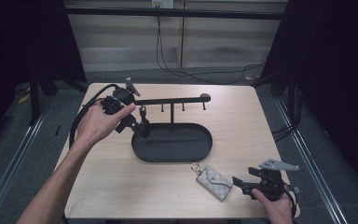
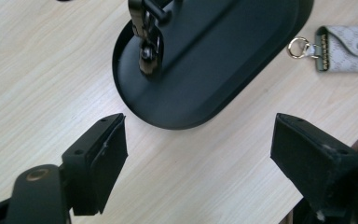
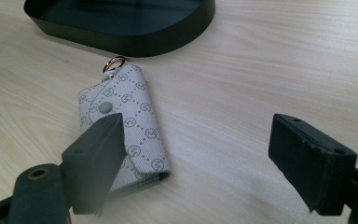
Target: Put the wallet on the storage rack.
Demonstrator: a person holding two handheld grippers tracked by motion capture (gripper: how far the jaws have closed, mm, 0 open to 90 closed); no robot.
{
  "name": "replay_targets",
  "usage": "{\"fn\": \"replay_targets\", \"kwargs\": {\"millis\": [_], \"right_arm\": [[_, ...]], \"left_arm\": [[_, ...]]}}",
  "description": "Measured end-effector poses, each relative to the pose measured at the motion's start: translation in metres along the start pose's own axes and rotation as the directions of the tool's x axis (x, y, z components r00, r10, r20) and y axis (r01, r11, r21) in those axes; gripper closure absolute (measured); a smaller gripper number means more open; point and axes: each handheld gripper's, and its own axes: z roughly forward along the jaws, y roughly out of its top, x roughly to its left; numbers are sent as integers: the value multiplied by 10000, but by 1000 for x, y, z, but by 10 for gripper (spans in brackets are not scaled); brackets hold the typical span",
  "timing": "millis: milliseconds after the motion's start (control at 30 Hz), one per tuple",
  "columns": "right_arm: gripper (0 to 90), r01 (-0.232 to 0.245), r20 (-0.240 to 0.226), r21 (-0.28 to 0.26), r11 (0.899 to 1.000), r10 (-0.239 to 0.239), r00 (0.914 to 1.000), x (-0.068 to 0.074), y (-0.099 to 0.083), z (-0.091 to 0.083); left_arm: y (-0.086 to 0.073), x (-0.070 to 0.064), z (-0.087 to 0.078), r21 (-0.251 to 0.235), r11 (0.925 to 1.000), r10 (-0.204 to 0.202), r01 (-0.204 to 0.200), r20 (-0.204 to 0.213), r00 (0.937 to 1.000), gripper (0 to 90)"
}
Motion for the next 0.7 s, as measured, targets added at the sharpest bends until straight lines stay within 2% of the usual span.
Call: {"fn": "replay_targets", "kwargs": {"millis": [167, 267, 300, 333, 367, 433, 467, 533, 567, 600, 633, 700], "right_arm": [[189, 7, 17, 2, 10000, -7, 10000, 0, 0, 0], [189, -17, 19, -18, 10000, 17, 10000, 1, 0, -1], [189, -12, 20, -25, 10000, 12, 10000, 1, 0, -1], [189, -4, 26, -15, 10000, 4, 10000, 1, 0, -1], [189, -24, 39, 4, 10000, 24, 10000, 1, 0, -1], [188, -24, 39, -4, 10000, 24, 10000, 0, 0, 0], [189, -47, 34, -17, 10000, 48, 10000, 0, 0, 0], [188, -68, 36, -23, 10000, 68, 10000, 0, 0, 0], [189, -81, 34, -11, 10000, 81, 10000, 0, 0, 0], [188, -86, 33, 5, 10000, 86, 10000, 0, 0, 0], [188, -76, 31, -2, 10000, 76, 10000, 0, 0, 0], [189, -70, 29, -18, 10000, 70, 10000, -1, 0, 0]], "left_arm": [[-12, 1, 1, -381, 9993, -19, 15, -108, 9999, 184], [-29, 4, 8, -489, 9984, 259, -266, -153, 9995, 188], [-33, 4, 10, -656, 9974, 275, -286, -186, 9995, 188], [-33, 4, 10, -656, 9974, 275, -286, -186, 9995, 188], [-41, 7, 12, -982, 9949, 242, -248, -66, 9997, 188], [-45, 8, 13, -1083, 9940, 180, -171, 66, 9998, 188], [-51, 11, 14, -1354, 9906, -137, 182, 340, 9993, 188], [-53, 12, 15, -1388, 9902, -131, 178, 346, 9993, 188], [-55, 12, 15, -1462, 9891, -123, 151, 200, 9997, 188], [-57, 12, 15, -1593, 9872, -113, 126, 86, 9999, 188], [-62, 12, 16, -1889, 9818, -133, 169, 207, 9997, 188], [-68, 11, 17, -2113, 9773, -95, 144, 241, 9997, 188]]}}
